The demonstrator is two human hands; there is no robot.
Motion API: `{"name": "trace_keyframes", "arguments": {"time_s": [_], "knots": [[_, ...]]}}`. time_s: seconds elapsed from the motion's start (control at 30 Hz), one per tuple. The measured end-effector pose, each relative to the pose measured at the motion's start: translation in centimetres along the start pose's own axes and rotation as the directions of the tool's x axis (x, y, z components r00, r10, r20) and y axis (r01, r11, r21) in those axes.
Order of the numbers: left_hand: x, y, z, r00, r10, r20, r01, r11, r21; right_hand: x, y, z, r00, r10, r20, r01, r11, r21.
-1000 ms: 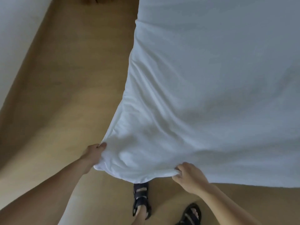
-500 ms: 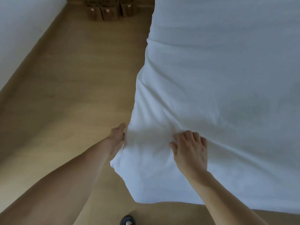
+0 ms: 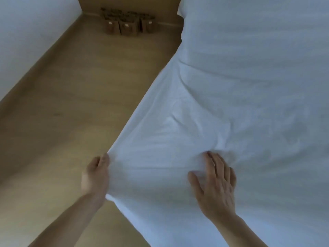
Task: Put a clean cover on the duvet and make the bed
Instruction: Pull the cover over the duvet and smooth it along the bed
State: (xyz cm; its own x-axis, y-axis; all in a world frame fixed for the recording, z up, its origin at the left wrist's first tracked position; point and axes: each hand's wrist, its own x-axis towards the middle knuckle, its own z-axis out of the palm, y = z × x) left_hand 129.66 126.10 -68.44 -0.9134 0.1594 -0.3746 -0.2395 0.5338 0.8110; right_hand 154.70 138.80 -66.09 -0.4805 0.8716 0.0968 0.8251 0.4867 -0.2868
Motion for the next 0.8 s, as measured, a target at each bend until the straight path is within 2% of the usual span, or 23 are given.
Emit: {"name": "trace_keyframes", "arguments": {"time_s": [0.1,0.17,0.23,0.27,0.3,0.33,0.37,0.4,0.43,0.5,0.63,0.67,0.73,0.8], "knots": [[-0.3,2.7,-0.7,0.996,-0.084,-0.033,0.079,0.989,-0.127,0.1,-0.2,-0.7,0.999,0.023,0.037,-0.022,0.999,-0.029],[-2.8,7.1,0.1,0.989,0.005,0.147,0.043,0.946,-0.321,0.6,0.2,-1.1,0.999,0.04,0.008,-0.04,0.999,0.004],[-4.4,8.4,-1.0,0.956,0.111,0.271,0.05,0.85,-0.524,1.2,0.3,-1.2,0.995,0.083,-0.058,-0.077,0.992,0.104],[-4.4,7.1,-2.2,0.962,0.122,0.244,0.017,0.865,-0.501,1.2,0.1,-1.3,0.992,0.106,-0.075,-0.095,0.986,0.14],[-3.5,5.0,-3.0,0.975,0.088,0.202,-0.003,0.922,-0.388,1.1,-0.2,-1.6,0.991,0.111,-0.079,-0.099,0.985,0.144],[-2.4,3.0,-3.0,0.989,0.023,0.144,0.003,0.984,-0.177,1.1,-0.4,-1.8,0.995,0.097,-0.038,-0.093,0.989,0.113],[-1.4,1.4,-2.5,0.992,-0.039,0.121,0.033,0.998,0.048,1.0,-0.6,-2.0,0.996,0.065,0.055,-0.069,0.995,0.066],[-0.4,0.1,-1.2,0.987,-0.119,0.106,0.097,0.975,0.2,0.9,-0.5,-2.0,0.983,0.033,0.18,-0.038,0.999,0.025],[0.4,-0.4,0.3,0.982,-0.155,0.109,0.12,0.953,0.277,0.9,0.0,-2.0,0.958,0.013,0.288,-0.007,1.0,-0.021],[1.2,-0.1,2.8,0.982,-0.131,0.138,0.08,0.942,0.325,0.5,1.4,-1.2,0.918,-0.017,0.397,0.054,0.995,-0.082],[2.2,-1.7,1.5,0.961,-0.179,0.21,0.11,0.947,0.302,-2.1,2.0,1.0,0.931,-0.069,0.357,0.087,0.996,-0.035],[2.0,-2.8,0.5,0.934,-0.234,0.27,0.156,0.946,0.283,-2.9,2.0,1.6,0.932,-0.089,0.351,0.104,0.994,-0.024],[0.8,-4.1,0.0,0.836,-0.329,0.439,0.226,0.936,0.271,-4.1,2.2,2.6,0.934,-0.135,0.332,0.149,0.989,-0.017],[-0.7,-4.6,0.9,0.765,-0.321,0.558,0.184,0.939,0.289,-4.6,2.5,2.8,0.941,-0.162,0.298,0.169,0.986,0.001]]}}
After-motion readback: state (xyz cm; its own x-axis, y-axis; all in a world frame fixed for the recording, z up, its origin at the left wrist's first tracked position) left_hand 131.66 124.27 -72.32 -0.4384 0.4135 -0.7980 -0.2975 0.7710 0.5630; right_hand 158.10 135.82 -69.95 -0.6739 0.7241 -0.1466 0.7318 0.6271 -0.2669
